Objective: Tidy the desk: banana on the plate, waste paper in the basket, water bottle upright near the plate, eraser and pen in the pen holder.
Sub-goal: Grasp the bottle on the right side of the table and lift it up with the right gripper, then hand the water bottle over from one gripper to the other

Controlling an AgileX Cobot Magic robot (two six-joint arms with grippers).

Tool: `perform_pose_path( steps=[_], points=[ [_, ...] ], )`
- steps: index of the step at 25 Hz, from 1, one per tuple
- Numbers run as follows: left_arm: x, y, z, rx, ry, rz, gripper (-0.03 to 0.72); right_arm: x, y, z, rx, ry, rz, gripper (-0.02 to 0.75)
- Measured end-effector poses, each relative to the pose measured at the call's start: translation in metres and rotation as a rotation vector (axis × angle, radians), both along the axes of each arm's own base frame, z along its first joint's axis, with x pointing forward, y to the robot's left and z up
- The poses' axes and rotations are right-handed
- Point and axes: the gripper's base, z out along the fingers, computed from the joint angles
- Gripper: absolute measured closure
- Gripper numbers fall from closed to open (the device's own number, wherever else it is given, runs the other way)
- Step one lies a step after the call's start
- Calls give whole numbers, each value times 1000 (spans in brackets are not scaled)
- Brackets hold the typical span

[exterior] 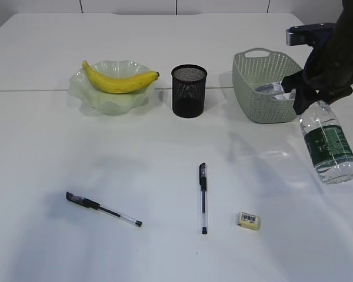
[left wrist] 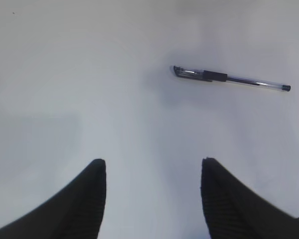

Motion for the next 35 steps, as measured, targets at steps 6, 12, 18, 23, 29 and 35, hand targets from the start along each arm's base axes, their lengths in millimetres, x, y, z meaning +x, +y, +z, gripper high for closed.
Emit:
perform_pose_path(
  steps=[6,12,18,23,29,35],
  points=[
    [-1,-2,0,-32,7,1,253,-14,1,39,13,-83,34,422],
    [0,-9,2,-85,-11,-53,253,-35,4,84,46,-184,94,422],
    [2,-17,7,-153,-66,-126,253,-57,11,121,107,-281,180,422],
    [3,-25,11,-212,-110,-199,253,-76,19,147,168,-358,264,422],
    [4,-35,19,-305,-191,-293,253,-95,27,170,238,-434,364,422],
    [5,-44,28,-386,-281,-378,253,-108,35,186,308,-500,444,423]
  ],
)
